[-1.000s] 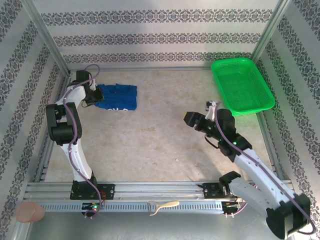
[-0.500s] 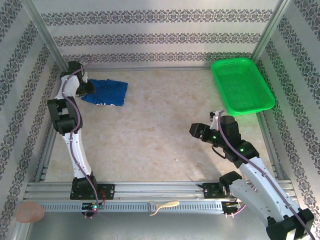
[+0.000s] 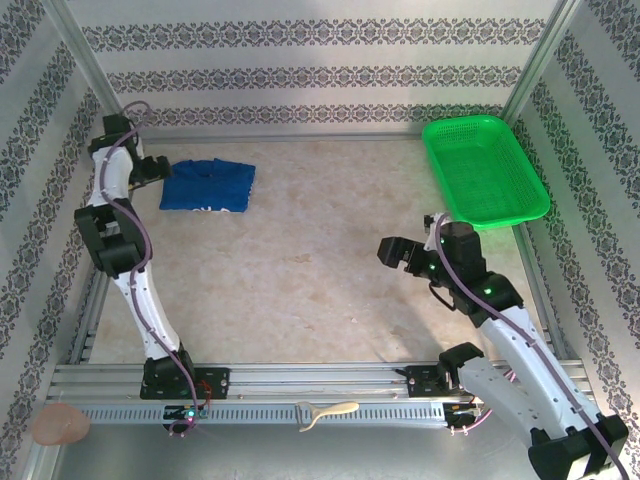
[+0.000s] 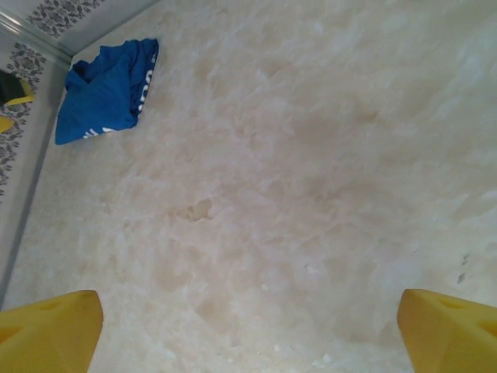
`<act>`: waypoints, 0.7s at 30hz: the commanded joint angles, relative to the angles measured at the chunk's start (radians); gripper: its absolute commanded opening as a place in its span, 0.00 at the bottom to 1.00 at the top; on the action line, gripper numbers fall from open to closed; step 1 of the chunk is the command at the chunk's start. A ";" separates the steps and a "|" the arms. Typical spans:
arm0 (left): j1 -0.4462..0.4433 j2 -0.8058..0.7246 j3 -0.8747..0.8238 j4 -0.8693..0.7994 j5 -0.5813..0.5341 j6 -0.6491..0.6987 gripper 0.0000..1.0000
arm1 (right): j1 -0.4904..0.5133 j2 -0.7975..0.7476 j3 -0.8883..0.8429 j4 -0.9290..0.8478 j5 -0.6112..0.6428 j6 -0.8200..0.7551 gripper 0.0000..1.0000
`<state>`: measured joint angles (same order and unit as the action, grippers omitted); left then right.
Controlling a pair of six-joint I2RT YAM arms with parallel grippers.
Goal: Fold the inside-out t-shirt
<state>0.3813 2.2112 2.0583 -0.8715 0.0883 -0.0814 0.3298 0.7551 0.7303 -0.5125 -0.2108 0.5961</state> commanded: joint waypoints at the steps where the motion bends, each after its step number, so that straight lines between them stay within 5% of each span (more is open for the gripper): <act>1: -0.005 -0.171 -0.067 0.096 -0.009 -0.109 1.00 | -0.028 -0.014 0.049 -0.039 0.089 -0.066 0.98; 5: -0.019 -0.345 -0.242 0.246 0.109 -0.229 1.00 | -0.047 0.006 0.043 0.013 0.175 -0.082 0.98; 13: -0.141 -0.785 -0.613 0.410 0.240 -0.181 1.00 | -0.055 0.030 -0.007 0.139 0.456 -0.171 0.98; 21: -0.211 -1.287 -1.211 0.699 0.129 -0.103 1.00 | -0.091 0.075 -0.202 0.556 0.626 -0.352 0.99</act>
<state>0.1764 0.9836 0.9817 -0.3363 0.2691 -0.2325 0.2623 0.7994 0.5694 -0.1612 0.3122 0.3511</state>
